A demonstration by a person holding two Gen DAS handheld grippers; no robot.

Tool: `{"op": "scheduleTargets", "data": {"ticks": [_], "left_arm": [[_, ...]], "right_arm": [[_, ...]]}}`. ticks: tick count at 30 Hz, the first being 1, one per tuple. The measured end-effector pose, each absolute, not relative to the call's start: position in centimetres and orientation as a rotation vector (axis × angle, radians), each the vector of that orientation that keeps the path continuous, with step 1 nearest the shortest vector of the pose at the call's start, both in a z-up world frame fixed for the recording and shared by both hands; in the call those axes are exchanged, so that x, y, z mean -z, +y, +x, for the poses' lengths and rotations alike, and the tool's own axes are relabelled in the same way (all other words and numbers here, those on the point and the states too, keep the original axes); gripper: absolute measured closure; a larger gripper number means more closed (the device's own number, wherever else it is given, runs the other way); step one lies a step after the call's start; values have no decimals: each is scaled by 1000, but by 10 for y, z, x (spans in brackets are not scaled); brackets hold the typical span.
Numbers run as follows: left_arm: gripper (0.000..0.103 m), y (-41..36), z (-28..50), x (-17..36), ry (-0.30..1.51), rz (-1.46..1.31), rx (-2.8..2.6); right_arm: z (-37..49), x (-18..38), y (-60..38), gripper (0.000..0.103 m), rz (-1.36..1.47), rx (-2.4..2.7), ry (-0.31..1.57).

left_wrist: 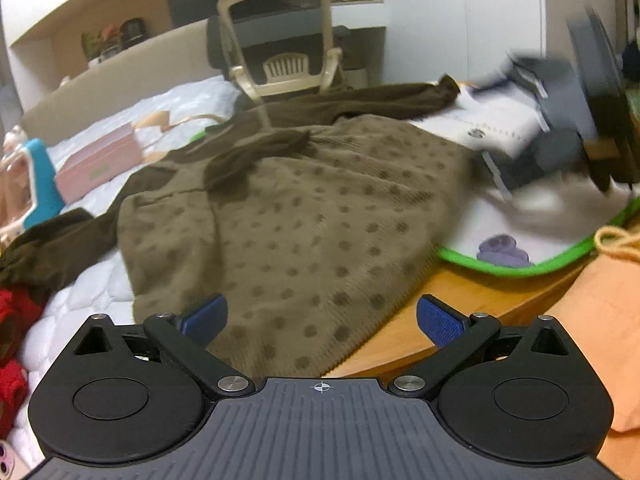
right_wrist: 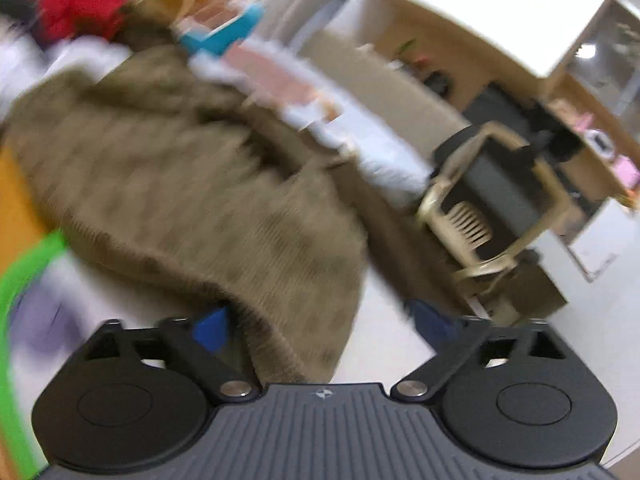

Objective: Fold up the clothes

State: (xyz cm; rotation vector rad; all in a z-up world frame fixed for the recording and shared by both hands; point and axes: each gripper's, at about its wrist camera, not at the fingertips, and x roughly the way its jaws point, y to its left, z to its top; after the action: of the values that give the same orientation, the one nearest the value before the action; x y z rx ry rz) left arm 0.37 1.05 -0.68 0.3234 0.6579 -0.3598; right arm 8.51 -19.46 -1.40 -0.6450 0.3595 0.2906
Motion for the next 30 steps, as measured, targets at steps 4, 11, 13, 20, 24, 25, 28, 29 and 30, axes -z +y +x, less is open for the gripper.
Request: {"op": "scheduleTargets", "data": {"ticks": [4,11,13,20,24,25,28,29,30], "left_arm": [[0,16,9,14,649,363,241],[0,88,28,14,652,240,-108],[0,96,26,14,665,213,-94],[0,53,16,-2,623,237,206],[0,31,14,11,626,334,210],[0,28,14,16,626,355,200],[0,21,12,28,625,417,169],[0,19,11,32,625,436,156],[0,24,13,34,626,435,119]], "right_arm": [[89,-41,-212,18,-473,-180,201],[80,-14,-225,18,-549,-227,319],[75,-9,-221,18,-542,-281,348],[116,-23,-174,6,-601,-320,344],[166,9,-145,10,-686,-277,410],[169,13,-144,22,-709,-247,395],[150,9,-162,42,-755,-110,266],[144,8,-168,42,-769,-64,223],[138,6,-174,42,-783,-18,180]]}}
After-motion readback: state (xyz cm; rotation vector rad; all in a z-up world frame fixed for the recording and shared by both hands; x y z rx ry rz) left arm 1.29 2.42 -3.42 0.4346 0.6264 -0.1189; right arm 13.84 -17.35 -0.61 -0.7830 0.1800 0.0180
